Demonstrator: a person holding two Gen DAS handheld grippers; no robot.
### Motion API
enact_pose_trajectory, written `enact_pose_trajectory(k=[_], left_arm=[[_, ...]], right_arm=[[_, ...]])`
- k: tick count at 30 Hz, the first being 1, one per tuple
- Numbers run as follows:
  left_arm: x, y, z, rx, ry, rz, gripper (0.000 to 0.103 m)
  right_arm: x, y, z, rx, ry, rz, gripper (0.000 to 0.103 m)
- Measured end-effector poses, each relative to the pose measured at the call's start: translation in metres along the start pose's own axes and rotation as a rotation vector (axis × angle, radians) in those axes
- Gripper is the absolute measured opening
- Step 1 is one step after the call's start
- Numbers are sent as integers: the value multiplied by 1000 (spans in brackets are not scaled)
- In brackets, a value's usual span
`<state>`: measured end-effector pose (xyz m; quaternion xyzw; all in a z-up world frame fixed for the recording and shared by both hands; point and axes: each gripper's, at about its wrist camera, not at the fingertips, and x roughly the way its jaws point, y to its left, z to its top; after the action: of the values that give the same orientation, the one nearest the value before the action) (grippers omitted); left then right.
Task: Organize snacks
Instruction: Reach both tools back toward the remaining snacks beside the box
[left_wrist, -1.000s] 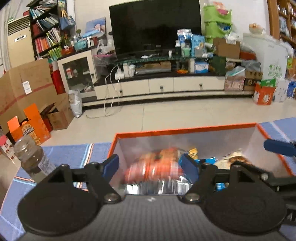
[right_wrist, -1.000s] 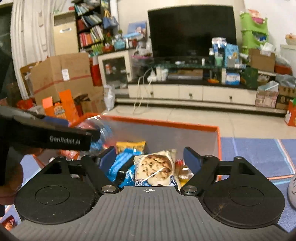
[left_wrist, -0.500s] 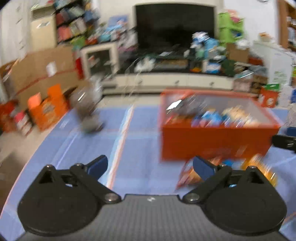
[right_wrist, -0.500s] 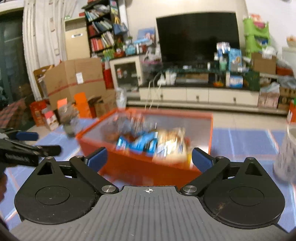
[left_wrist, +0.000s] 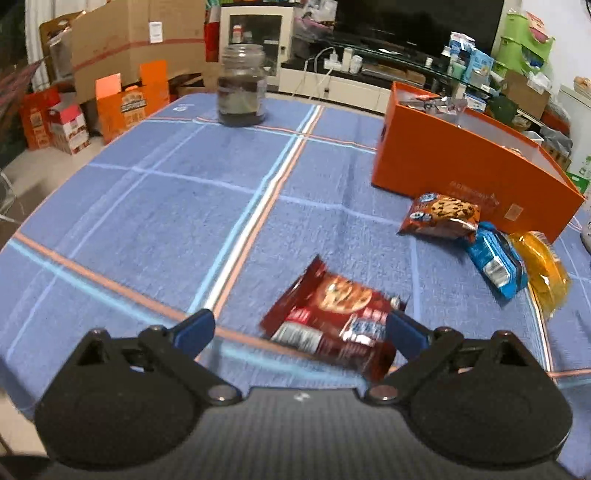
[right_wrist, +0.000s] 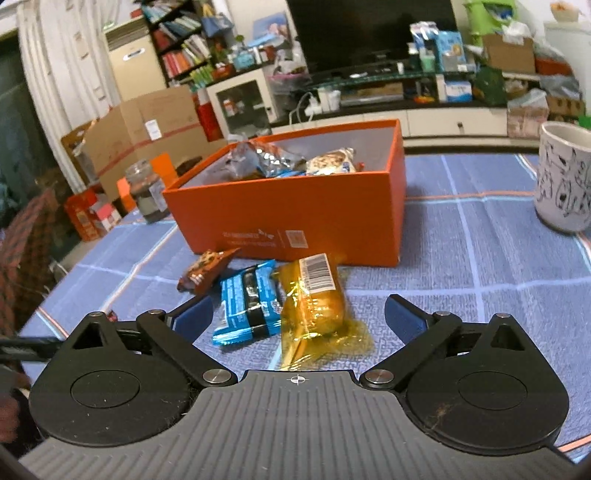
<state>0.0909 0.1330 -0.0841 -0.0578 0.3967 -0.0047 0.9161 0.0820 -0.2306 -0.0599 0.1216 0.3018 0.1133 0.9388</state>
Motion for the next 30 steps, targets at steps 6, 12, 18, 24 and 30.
enact_pose_trajectory(k=[6,12,18,24,30], left_arm=[[25,-14,16,39,-11,-14,98],[58,-45,40,140,-8,-81,98],[23,-47,58,149,-110,-21,100],[-22,7,25,25,-41,-16,101],[-24,25,-7,-32,44,-65,100]], right_arm=[[3,-8,3,22,1,-27,94],[9,-18,6,72,17,-24,95],[12,-13,7,59,16,-13,95],[4,-10,8,56,-3,7,95],[-2,-16,6,86,-10,8,96]])
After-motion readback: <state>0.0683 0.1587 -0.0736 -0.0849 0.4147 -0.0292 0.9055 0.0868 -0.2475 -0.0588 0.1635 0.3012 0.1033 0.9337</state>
